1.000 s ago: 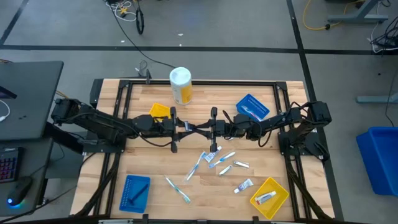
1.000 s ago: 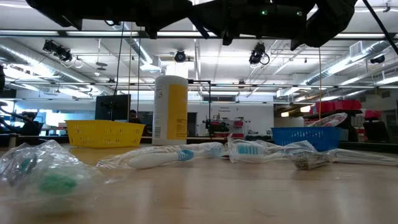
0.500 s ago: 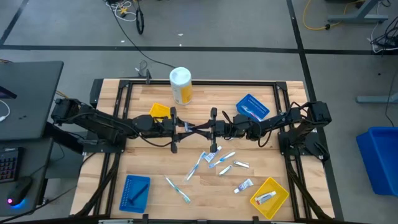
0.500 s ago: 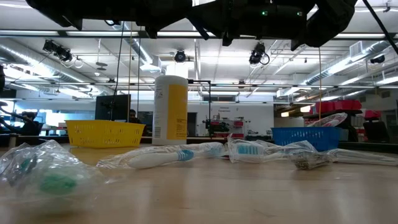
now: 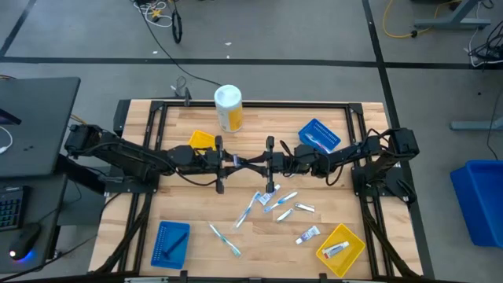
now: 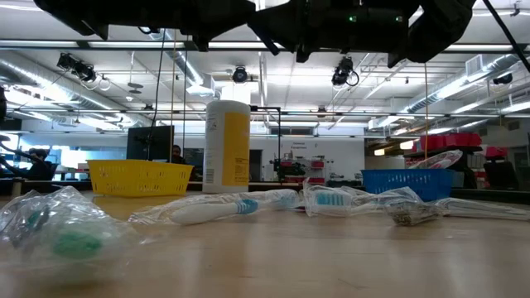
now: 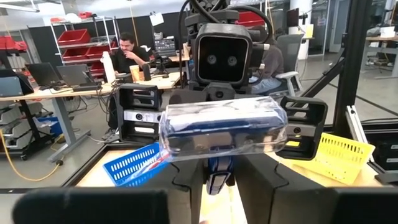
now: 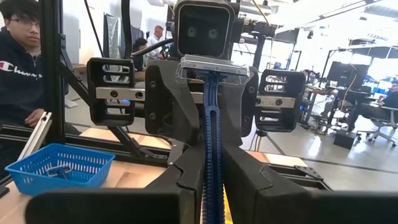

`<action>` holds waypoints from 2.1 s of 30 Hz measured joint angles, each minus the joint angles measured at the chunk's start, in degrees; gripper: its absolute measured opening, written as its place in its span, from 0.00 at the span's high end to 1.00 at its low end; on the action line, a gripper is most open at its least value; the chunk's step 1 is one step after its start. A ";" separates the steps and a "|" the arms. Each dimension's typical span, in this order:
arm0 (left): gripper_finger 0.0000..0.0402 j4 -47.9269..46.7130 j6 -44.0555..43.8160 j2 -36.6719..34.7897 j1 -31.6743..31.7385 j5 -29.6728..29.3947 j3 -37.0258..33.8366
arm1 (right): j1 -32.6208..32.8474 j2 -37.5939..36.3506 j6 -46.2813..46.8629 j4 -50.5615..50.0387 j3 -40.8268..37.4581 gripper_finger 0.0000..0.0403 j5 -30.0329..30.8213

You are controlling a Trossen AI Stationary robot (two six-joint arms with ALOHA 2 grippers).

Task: Pick & Place Travel size toiletries
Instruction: Put the blue razor into the bottom blue bin

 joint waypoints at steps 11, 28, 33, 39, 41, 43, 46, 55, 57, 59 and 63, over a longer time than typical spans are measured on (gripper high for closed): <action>0.87 -7.15 -8.18 0.03 0.04 -1.50 0.05 | 0.00 0.11 3.50 -9.72 0.00 0.71 0.09; 0.89 -33.63 -30.12 -1.51 -4.74 6.82 8.02 | 2.70 -0.50 5.47 -28.74 0.00 0.46 3.50; 0.89 -64.27 -34.91 -1.47 -8.75 6.29 20.46 | 3.54 -0.50 6.53 -31.93 0.00 0.47 3.49; 0.89 -77.64 -50.36 -1.30 -17.12 6.66 27.30 | 3.65 -0.50 6.03 -32.24 0.00 0.51 3.48; 0.89 -78.72 -57.22 -1.25 -20.50 7.07 27.24 | 3.65 -0.50 6.03 -33.01 0.00 0.52 3.48; 0.89 -81.05 -65.00 -1.17 -24.46 7.03 27.18 | 3.59 -0.50 6.03 -33.12 0.00 0.53 3.48; 0.89 -85.74 -78.63 0.34 -30.05 7.57 27.22 | 3.58 -0.50 4.75 -33.10 0.00 0.54 3.45; 0.88 -89.43 -106.24 8.53 -43.36 10.61 26.87 | 3.52 -0.50 -3.56 -29.69 0.00 0.54 3.45; 0.87 -89.59 -109.25 11.11 -44.90 12.99 26.85 | 3.52 -0.50 -4.76 -27.58 0.00 0.53 3.44; 0.88 -89.50 -111.28 13.71 -45.86 15.52 26.87 | 3.51 -0.50 -5.75 -25.89 0.00 0.52 3.04; 0.89 -89.64 -114.36 17.67 -46.90 16.44 26.85 | 3.38 -0.50 -6.68 -22.19 0.00 0.50 2.47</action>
